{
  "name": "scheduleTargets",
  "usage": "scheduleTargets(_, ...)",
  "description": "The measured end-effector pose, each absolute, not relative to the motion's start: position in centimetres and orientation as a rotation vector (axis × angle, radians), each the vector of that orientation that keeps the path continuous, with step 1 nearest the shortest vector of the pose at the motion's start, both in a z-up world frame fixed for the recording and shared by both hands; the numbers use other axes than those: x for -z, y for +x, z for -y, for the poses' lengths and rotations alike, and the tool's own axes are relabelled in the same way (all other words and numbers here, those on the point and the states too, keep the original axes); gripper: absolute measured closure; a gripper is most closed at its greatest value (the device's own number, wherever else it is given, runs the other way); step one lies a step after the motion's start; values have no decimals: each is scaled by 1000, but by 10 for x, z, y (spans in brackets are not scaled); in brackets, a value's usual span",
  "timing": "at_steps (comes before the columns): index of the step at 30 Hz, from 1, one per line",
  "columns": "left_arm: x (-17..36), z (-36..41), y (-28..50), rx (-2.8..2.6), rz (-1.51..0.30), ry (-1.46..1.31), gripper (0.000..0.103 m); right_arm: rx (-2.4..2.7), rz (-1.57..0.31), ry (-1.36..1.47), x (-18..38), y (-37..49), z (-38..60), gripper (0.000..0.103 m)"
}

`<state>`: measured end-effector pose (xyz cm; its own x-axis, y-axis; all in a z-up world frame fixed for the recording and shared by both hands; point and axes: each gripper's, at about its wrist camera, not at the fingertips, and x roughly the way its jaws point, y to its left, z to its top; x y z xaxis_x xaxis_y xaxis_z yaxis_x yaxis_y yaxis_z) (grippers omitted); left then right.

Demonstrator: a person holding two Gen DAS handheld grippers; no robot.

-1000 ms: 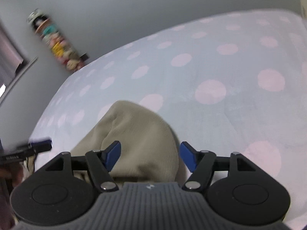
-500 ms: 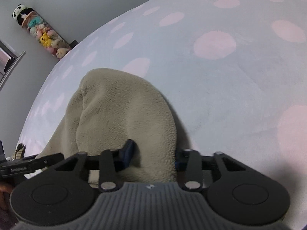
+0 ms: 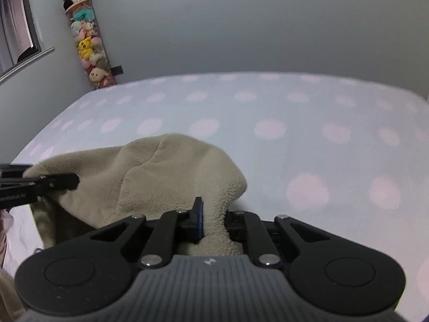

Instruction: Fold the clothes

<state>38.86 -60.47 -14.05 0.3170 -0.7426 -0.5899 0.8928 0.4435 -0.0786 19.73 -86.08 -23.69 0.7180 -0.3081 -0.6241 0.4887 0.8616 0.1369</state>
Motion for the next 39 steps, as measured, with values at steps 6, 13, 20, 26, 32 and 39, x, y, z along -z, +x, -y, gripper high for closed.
scheduleTargets(6, 78, 627, 394, 1085, -487, 268, 89, 518, -613, 262, 215, 213, 880, 92)
scheduleTargets(13, 152, 636, 404, 982, -765, 348, 74, 590, -676, 267, 227, 234, 903, 61)
scheduleTargets(20, 201, 594, 411, 927, -820, 308, 56, 610, -734, 333, 274, 203, 912, 62)
scheduleTargets(26, 174, 584, 410, 947, -726, 182, 48, 502, -609, 394, 264, 201, 898, 71)
scheduleTargets(32, 181, 568, 412, 999, -775, 189, 47, 453, -666, 223, 274, 229, 864, 51)
scheduleTargets(39, 204, 582, 409, 1000, -854, 193, 70, 545, -650, 397, 292, 206, 888, 68)
